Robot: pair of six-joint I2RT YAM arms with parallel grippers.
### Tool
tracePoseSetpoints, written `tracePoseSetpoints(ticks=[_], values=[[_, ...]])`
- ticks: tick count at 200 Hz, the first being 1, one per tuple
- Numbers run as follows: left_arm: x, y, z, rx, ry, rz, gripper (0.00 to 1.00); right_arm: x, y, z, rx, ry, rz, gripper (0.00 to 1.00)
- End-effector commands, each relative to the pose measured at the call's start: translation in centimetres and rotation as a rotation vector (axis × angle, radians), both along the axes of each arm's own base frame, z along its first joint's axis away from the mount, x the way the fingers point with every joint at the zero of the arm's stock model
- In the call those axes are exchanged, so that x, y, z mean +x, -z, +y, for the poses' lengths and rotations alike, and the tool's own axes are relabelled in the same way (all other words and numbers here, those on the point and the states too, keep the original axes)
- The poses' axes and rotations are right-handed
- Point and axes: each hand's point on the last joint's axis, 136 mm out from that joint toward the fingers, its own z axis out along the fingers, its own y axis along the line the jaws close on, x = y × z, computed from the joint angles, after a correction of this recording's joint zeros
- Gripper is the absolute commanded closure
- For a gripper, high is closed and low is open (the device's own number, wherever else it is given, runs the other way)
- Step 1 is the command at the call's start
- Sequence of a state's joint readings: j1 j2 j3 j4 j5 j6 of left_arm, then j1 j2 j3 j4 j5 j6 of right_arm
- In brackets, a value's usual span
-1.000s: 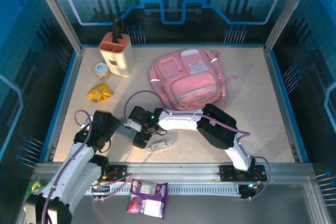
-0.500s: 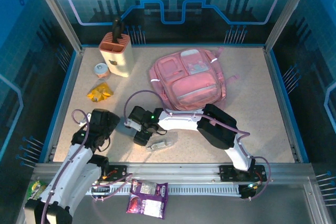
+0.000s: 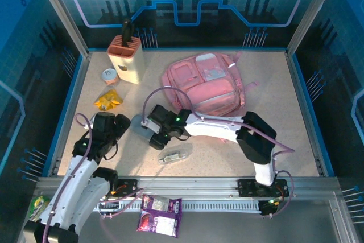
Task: Pack the student bag
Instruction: Pick up the glasses case from the bottom-left of the table, then open the student bag at the center of the table.
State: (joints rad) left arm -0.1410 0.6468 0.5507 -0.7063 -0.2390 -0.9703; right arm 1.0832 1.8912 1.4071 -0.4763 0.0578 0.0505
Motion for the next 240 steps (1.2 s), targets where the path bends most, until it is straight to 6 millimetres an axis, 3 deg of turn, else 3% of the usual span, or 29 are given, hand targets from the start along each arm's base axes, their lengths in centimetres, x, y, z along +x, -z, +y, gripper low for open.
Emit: tracePoseSetpoints(ticks=[1,52,91,121,179,208,240], values=[[0.3,-1.4,-0.7,0.005,0.074,-0.018,0.01,0.1,-1.8,-2.2,0.032,0.068,0.033,0.30],[2.1,-2.5,-3.9,-0.033,0.233,-0.058,0.01,0.7,-3.9,-8.5,0.044,0.221,0.070,0.31],[4.2,-4.4,-8.4,0.034,0.423,-0.117,0.01,0.8,-6.2,-14.7,0.051,0.390,0.110,0.30],[6.3,-5.8,-13.1,0.125,0.612,-0.190,0.01,0.6,-7.2,-20.3,0.039,0.554,0.163,0.29],[9.4,-7.3,-24.9,0.444,1.096,-0.359,0.05,0.3,-9.5,-29.6,0.046,0.849,0.172,0.28],[10.9,-5.9,-30.3,0.605,1.299,-0.439,0.07,0.3,-9.7,-31.5,0.074,0.922,0.204,0.28],[12.2,-3.8,-34.7,0.736,1.428,-0.500,0.05,0.4,-9.3,-32.3,0.084,0.961,0.237,0.27]])
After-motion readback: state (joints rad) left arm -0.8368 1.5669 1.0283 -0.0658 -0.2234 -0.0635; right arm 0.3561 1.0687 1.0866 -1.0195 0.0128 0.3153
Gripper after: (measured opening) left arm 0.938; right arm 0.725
